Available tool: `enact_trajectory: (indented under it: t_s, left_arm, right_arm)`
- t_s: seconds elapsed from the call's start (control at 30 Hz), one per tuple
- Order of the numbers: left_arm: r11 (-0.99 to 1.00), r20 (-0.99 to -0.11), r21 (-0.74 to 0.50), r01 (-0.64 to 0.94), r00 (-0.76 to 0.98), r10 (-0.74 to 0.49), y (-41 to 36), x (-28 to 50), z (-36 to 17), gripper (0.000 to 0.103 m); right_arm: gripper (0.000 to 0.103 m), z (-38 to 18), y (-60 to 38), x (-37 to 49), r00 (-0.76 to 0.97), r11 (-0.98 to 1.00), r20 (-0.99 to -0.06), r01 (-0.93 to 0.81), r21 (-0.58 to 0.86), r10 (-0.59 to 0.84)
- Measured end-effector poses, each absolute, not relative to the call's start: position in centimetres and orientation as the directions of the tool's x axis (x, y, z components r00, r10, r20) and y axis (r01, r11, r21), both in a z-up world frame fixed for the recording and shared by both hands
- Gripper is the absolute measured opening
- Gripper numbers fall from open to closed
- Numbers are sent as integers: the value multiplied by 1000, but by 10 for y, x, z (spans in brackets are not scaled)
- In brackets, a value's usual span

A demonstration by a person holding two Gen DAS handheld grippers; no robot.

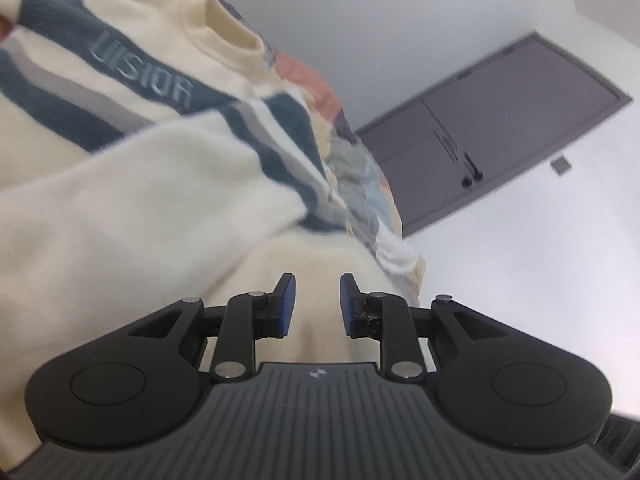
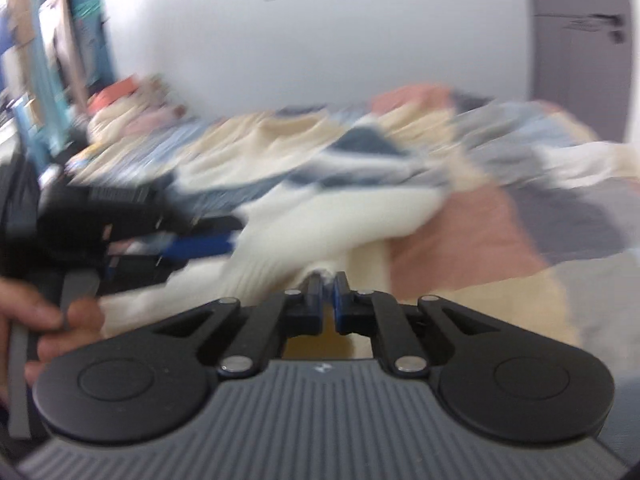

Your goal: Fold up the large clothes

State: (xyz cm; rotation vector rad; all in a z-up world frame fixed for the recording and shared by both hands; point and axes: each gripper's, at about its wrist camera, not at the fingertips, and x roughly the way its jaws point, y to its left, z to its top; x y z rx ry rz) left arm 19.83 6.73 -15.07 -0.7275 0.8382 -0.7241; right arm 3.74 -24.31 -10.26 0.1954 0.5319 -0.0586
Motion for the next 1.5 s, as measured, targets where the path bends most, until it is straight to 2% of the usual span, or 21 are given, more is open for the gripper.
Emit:
enact_trajectory:
  t_s: [0.2, 0.37, 0.57, 0.63, 0.83, 0.93, 1.17, 1.33, 1.4, 1.5]
  left_arm:
    - [579, -456, -736, 351, 376, -807, 22, 185, -163, 27]
    - [575, -491, -695, 431, 299, -818, -21, 179, -174, 27]
    - [646, -620, -608, 462, 232, -750, -62, 178, -200, 27]
    - [665, -648, -586, 464, 224, -728, -66, 179, -206, 27]
    - [652, -634, -582, 485, 230, -738, -63, 175, -200, 27]
    - [663, -630, -559, 497, 266, -730, -56, 172, -190, 32]
    - [717, -599, -534, 449, 398, -695, -23, 173, -166, 33]
    - [790, -569, -483, 378, 550, -611, 16, 182, -145, 33]
    - [831, -561, -427, 357, 617, -552, 26, 184, -137, 33]
    - [851, -545, -429, 301, 665, -510, 46, 192, -133, 33]
  right_arm:
    - [6, -102, -283, 27, 831, 940, -554, 227, 255, -50]
    - [6, -100, -289, 5, 821, 918, -562, 293, 267, -98]
    - [6, -109, -297, -5, 783, 891, -619, 317, 325, -53]
    - [6, -105, -295, -9, 789, 894, -610, 321, 312, -71]
    - [6, -89, -296, -5, 828, 928, -551, 279, 249, -101]
    - [6, -87, -297, 14, 828, 934, -559, 230, 273, -41]
    - [8, -73, -275, 76, 843, 959, -528, 62, 277, 98]
    - [8, -67, -250, 123, 862, 961, -476, -49, 271, 178]
    - [8, -72, -243, 144, 852, 952, -481, -64, 298, 207]
    - [9, -84, -233, 172, 839, 940, -488, -76, 332, 241]
